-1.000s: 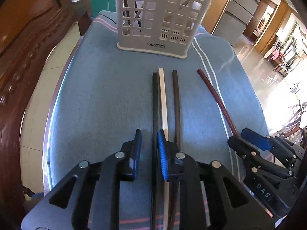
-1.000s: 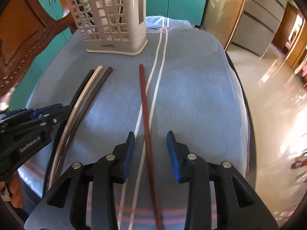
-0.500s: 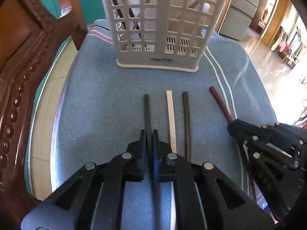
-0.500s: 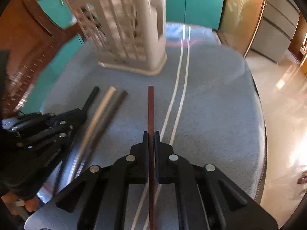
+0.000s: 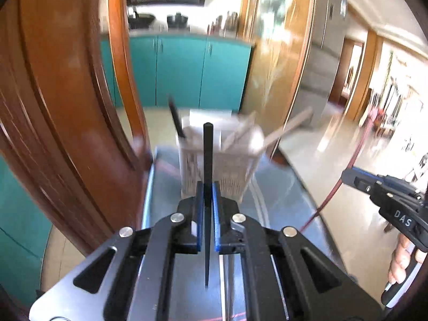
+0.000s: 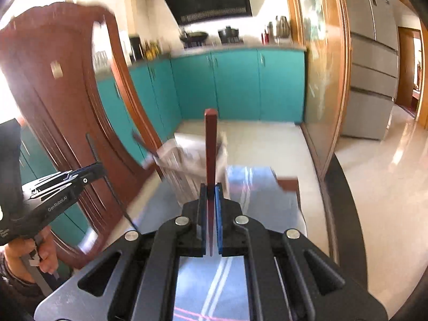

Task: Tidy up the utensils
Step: 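Carry both chopsticks over the caddy and open both tools to drop them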

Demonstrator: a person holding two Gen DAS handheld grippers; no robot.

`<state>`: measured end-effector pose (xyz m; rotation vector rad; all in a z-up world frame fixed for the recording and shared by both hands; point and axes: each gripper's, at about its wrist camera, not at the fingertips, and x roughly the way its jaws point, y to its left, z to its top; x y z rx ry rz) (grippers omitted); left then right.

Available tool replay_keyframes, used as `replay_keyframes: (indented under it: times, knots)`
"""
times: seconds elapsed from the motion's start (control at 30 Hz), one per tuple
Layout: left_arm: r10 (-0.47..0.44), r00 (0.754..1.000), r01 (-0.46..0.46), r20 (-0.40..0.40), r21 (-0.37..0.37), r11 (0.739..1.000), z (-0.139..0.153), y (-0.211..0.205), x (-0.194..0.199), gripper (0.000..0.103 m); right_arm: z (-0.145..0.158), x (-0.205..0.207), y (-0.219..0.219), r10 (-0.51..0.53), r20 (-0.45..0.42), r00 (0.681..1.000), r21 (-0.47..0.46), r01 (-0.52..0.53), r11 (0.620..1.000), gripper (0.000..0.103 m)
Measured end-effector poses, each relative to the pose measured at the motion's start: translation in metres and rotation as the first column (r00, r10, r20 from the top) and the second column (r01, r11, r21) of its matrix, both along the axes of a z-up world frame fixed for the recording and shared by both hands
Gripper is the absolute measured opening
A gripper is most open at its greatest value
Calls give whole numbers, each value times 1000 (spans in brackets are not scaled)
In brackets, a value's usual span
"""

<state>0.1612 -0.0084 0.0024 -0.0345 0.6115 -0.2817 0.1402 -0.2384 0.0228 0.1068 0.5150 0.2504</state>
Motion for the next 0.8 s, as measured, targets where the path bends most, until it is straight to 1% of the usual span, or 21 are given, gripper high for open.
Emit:
replay_keyframes:
  times: [0.03,0.07,0.1,0.17,0.2,0.23,0.3,0.37,0.4,0.43,0.47,0.5,0.53,0.63,0.7,0.8]
  knots:
    - [2,999,-2,35,-7,1000,18,3,0,7,11,1,-2,-2,24,1000,11,2,1000,6]
    - [6,998,-6,67,-9,1000,33,5,0,7,29,5,0,-11,68,998,14,10,1000,6]
    - [17,994,-16,106,-12,1000,53,7,2,7,39,7,1,-15,94,995,12,14,1000,6]
    - [38,987,-36,155,-16,999,81,8,7,7,58,16,6,-31,147,989,14,29,999,6]
    - [55,981,-51,188,-27,998,100,8,11,7,65,22,8,-48,167,985,17,45,999,6]
    - [71,976,-64,207,-40,997,111,8,14,7,68,28,9,-69,186,980,12,68,998,6]
    - [110,964,-93,244,-79,993,135,6,26,7,68,44,17,-112,208,972,-30,121,992,6]
    - [149,945,-121,292,-111,986,146,4,35,7,54,59,27,-115,202,973,-37,124,992,6]
    - [163,932,-126,324,-133,983,147,2,40,7,47,64,28,-109,195,975,-34,118,992,6]
    - [181,918,-132,353,-157,979,143,0,51,7,38,69,30,-106,186,977,-30,114,993,6]
    - [200,914,-151,354,-160,975,139,-4,57,7,24,76,31,-100,172,980,-21,105,994,6]
    - [208,916,-158,344,-169,973,129,-8,68,7,20,74,34,-96,165,982,-16,100,995,6]
    - [201,923,-150,328,-173,973,118,-12,78,7,9,78,33,-97,150,984,-7,100,995,6]
    - [192,942,-163,274,-125,979,86,-17,97,7,-10,88,30,-85,107,991,13,84,996,6]
    - [188,953,-170,236,-93,981,65,-22,102,7,-15,87,33,-76,99,992,15,75,997,6]
    - [176,966,-163,192,-81,983,48,-20,107,7,-20,87,34,-67,83,994,13,67,998,6]
